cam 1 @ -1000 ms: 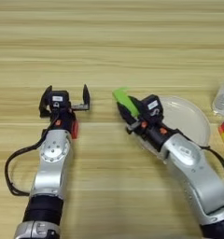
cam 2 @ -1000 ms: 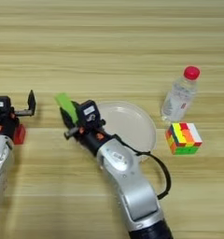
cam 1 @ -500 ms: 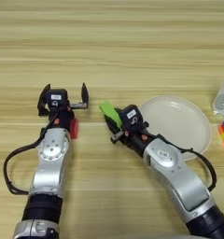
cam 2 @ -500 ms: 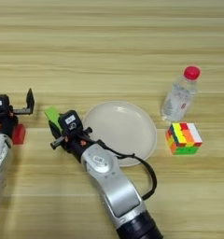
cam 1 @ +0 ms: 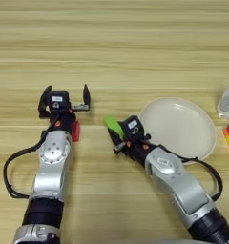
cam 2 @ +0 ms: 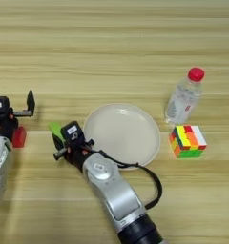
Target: Move the objects on the table
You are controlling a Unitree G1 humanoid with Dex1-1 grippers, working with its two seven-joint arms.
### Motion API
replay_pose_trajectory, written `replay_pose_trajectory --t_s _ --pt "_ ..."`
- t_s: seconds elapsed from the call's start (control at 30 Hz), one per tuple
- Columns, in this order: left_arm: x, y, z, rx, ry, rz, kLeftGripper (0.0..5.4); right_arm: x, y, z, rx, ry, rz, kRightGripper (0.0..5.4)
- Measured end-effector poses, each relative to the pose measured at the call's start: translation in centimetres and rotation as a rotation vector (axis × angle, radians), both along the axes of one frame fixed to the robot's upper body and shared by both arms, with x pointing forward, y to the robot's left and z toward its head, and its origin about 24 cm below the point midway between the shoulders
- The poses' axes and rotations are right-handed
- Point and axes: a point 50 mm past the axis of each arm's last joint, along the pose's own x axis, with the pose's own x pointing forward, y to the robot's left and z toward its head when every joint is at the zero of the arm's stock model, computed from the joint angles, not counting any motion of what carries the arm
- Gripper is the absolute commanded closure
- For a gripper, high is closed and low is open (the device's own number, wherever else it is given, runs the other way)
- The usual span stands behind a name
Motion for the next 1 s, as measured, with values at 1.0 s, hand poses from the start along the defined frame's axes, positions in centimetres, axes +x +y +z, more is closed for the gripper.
replay_pose_trajectory --t_s 1.0 --pt "0.0 0.19 0.02 0.008 0.0 0.001 0.0 -0.17 0.73 0.14 0.077 0.0 0.045 1.84"
